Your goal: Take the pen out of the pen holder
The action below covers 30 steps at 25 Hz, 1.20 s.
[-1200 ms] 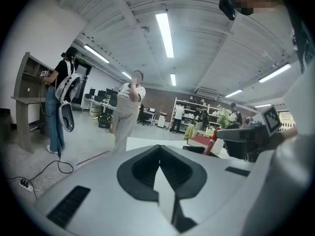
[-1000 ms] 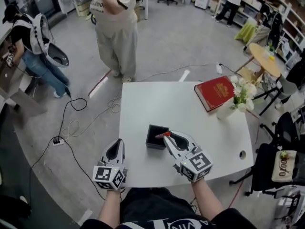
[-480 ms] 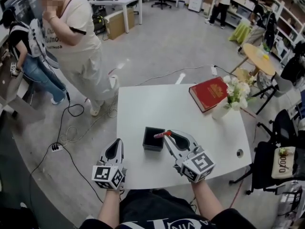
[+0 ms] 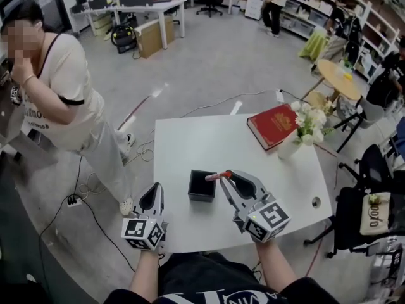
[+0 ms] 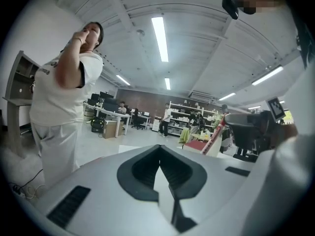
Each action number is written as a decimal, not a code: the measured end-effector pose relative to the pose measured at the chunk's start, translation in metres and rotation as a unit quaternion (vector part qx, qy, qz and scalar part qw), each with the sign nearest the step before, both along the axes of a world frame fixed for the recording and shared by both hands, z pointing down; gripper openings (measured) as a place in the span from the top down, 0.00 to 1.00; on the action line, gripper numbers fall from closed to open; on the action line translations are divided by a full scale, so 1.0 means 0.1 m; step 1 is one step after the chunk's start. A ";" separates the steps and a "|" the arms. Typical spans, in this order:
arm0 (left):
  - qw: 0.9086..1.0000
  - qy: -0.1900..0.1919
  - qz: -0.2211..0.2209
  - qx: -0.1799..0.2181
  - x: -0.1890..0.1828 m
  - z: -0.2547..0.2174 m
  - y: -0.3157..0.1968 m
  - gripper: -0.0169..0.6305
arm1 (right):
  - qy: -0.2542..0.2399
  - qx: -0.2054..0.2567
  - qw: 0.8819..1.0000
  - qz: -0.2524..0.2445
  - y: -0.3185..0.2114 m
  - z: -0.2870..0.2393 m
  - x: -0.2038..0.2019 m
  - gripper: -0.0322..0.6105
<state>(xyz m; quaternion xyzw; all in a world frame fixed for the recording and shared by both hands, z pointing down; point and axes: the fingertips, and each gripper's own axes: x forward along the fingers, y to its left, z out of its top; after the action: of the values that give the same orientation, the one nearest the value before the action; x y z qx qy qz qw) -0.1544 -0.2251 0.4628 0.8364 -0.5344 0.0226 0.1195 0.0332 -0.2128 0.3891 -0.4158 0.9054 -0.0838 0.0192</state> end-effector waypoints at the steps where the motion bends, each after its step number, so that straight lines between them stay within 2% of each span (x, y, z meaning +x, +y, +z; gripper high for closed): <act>1: 1.000 0.001 0.001 0.001 0.01 0.01 -0.01 0.97 | -0.001 0.002 1.000 0.002 0.00 0.00 0.02 0.84; 19: 1.000 0.005 0.018 0.017 0.10 -0.12 -0.14 0.98 | -0.005 0.017 0.999 0.049 -0.01 -0.14 0.32 0.84; 30: 1.000 0.010 0.025 0.015 0.16 -0.10 -0.18 0.98 | 0.006 0.008 0.997 0.076 -0.02 -0.06 0.51 0.84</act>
<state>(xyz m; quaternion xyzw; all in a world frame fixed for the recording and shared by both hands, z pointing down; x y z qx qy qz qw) -0.1380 -0.2435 0.4523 0.8513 -0.5127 0.0093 0.1116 0.0839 -0.2152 0.3835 -0.4842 0.8716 -0.0726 0.0229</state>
